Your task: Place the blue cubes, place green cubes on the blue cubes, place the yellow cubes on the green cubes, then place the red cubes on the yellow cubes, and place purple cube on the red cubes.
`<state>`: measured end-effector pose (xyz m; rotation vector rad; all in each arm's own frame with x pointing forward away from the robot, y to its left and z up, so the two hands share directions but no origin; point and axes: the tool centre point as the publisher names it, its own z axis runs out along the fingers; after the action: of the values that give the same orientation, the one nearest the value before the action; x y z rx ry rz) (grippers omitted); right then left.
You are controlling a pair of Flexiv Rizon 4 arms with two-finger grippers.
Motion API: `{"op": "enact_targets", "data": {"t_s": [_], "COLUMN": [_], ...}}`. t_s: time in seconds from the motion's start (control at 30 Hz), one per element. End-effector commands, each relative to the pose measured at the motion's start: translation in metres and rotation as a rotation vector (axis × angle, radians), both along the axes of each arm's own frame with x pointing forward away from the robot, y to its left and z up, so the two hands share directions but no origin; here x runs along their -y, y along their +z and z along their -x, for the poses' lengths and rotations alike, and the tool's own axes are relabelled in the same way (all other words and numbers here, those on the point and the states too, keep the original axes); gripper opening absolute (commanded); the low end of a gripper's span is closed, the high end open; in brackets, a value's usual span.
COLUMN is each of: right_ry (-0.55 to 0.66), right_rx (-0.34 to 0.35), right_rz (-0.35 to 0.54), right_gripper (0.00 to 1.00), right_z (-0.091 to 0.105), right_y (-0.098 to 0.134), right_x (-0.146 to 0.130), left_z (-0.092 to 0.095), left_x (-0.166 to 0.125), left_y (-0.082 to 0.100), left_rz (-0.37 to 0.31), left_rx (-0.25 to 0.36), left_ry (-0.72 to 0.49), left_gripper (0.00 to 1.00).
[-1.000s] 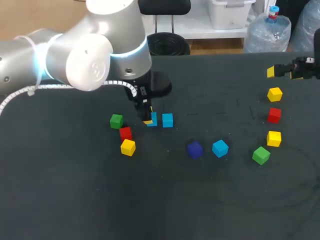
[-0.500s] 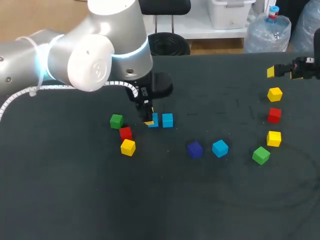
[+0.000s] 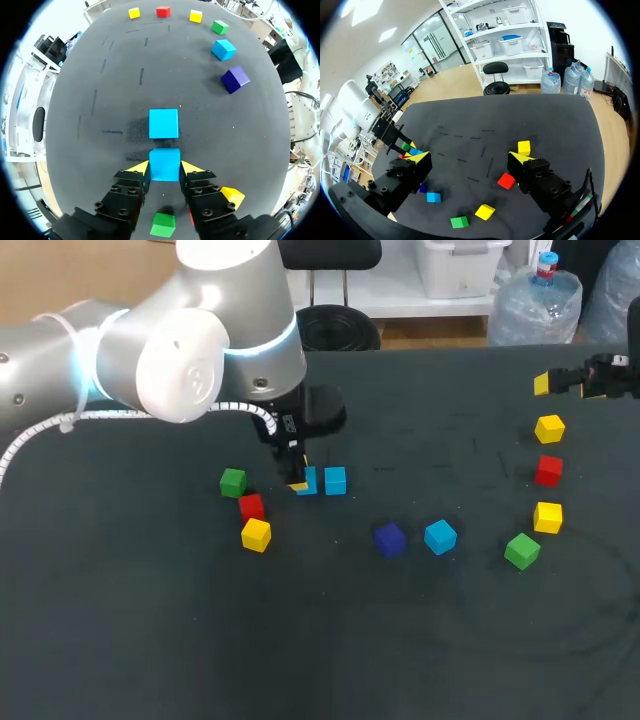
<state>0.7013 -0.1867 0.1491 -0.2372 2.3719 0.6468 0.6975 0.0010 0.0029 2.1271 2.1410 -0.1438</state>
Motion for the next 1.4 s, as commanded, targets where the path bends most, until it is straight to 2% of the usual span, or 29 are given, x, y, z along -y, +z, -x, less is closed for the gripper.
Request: {"op": "enact_targets", "data": {"t_s": [0.03, 0.5, 0.6, 0.73, 0.87, 1.07, 1.13, 1.27, 1.4], "right_ry": [-0.006, -0.006, -0.006, -0.006, -0.006, -0.006, -0.006, -0.006, -0.006], "right_rx": [0.0, 0.0, 0.0, 0.0, 0.0, 0.0, 0.0, 0.0, 0.0], "right_rz": [0.005, 0.005, 0.005, 0.005, 0.005, 0.005, 0.005, 0.005, 0.005], "right_gripper": [1.0, 1.0, 1.0, 1.0, 1.0, 1.0, 1.0, 1.0, 1.0], "right_z": [0.0009, 0.0009, 0.0009, 0.0009, 0.0009, 0.0009, 0.0009, 0.0009, 0.0009], "right_y": [0.0006, 0.0006, 0.0006, 0.0006, 0.0006, 0.0006, 0.0006, 0.0006, 0.0006], "right_x": [-0.0012, -0.0012, -0.0012, -0.0012, -0.0012, -0.0012, -0.0012, -0.0012, -0.0012], "left_z": [-0.0023, -0.0029, -0.0026, -0.0023, -0.0021, -0.0021, -0.0021, -0.0021, -0.0022], "left_x": [0.0003, -0.0011, -0.0014, -0.0016, -0.0018, -0.0018, -0.0014, -0.0006, -0.0004], "left_y": [-0.0002, 0.0001, -0.0001, -0.0002, -0.0003, -0.0006, -0.0009, -0.001, -0.0009], "left_rz": [-0.002, -0.003, -0.003, -0.005, -0.006, -0.007, -0.008, -0.007, -0.007], "left_rx": [-0.005, -0.004, -0.006, -0.007, -0.007, -0.008, -0.008, -0.009, -0.01], "left_ry": [-0.002, 0.001, -0.001, -0.001, 0.002, 0.002, 0.002, 0.001, 0.003], "left_gripper": [0.0, 0.0, 0.09, 0.25, 0.36, 0.37, 0.42, 0.45, 0.45]}}
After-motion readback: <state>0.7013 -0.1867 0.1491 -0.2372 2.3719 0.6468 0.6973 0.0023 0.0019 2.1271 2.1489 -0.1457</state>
